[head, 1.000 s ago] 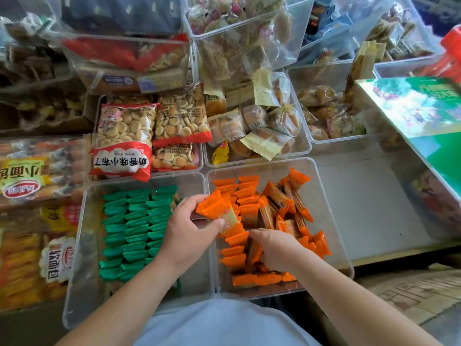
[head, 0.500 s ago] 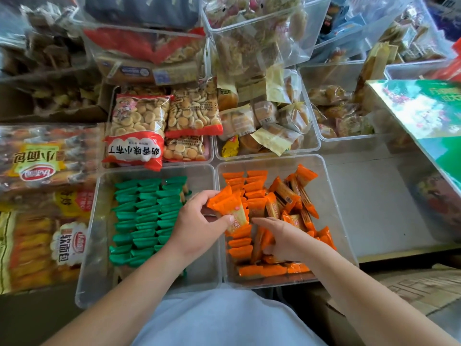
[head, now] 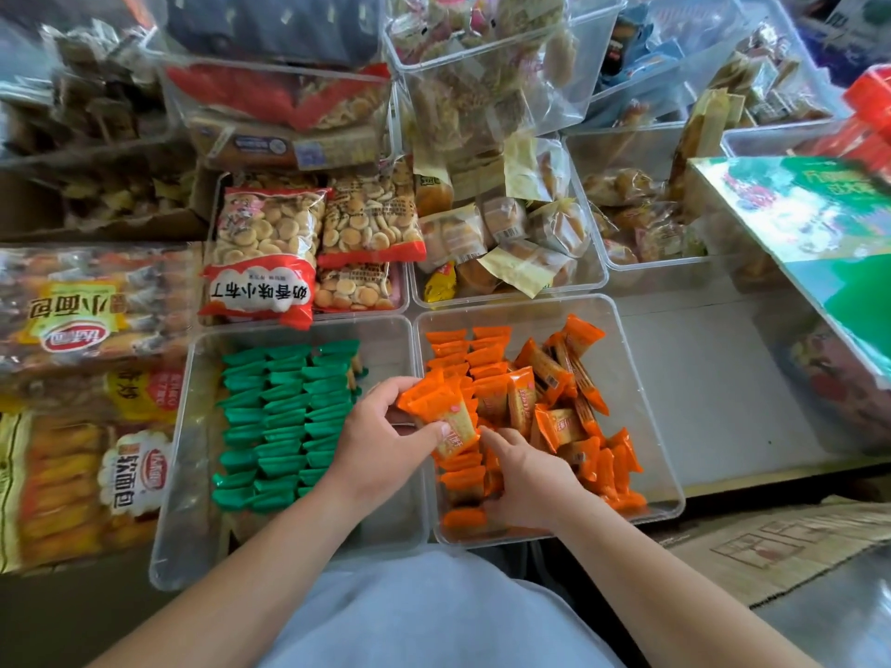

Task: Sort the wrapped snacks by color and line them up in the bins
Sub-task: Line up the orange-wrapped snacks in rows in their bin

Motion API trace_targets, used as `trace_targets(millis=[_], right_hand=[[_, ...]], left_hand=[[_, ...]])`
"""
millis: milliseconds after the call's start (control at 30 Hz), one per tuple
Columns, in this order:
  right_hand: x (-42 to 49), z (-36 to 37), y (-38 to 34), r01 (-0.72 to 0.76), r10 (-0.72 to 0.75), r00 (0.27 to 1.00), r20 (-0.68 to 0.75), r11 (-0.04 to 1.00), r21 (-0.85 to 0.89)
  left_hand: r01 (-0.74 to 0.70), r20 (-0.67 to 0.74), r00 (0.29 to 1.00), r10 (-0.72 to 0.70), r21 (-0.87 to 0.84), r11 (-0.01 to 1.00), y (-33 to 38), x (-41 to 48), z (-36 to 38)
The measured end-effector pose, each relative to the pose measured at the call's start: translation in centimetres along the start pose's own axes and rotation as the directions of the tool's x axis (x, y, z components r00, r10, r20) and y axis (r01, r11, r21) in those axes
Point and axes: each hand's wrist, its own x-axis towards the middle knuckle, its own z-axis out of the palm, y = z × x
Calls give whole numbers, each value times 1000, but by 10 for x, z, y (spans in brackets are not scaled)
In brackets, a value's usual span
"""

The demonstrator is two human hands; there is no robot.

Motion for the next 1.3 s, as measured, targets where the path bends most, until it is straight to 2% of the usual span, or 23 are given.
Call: trace_targets(millis=[133, 333, 533, 733, 933, 1000, 1133, 1200, 1300], right_hand=[[10, -15, 14, -40, 29, 995, 95, 991, 124], [27, -27, 11, -6, 0, 981, 196, 999, 34], [40, -25, 25, 33, -23, 986, 168, 998, -61], [28, -36, 44, 48, -47, 998, 31, 998, -38], [14, -29, 47, 89, -70, 994, 81, 963, -255], [12, -27, 52, 48, -46, 999, 16, 963, -266], [2, -35, 63, -65, 32, 976, -213, 987, -146], [-5, -43, 69, -102, 75, 958, -277, 991, -81], [-12, -52, 76, -113, 115, 947, -301, 993, 25]], left_hand=[[5, -1, 1000, -5, -30, 1000, -1, -1, -2], [40, 8, 999, -40, -28, 999, -2, -1, -4], [63, 29, 998, -63, -18, 998, -2, -3, -1], [74, 42, 996, -74, 7, 997, 0, -4, 3], [83, 56, 995, -82, -14, 996, 0, 1, 12], [72, 71, 995, -71, -7, 997, 1, 6, 16], [25, 130, 991, -32, 57, 998, 6, 22, 30], [-50, 148, 989, 22, 188, 981, 9, 31, 44], [-183, 202, 974, 106, 412, 893, 10, 45, 64]])
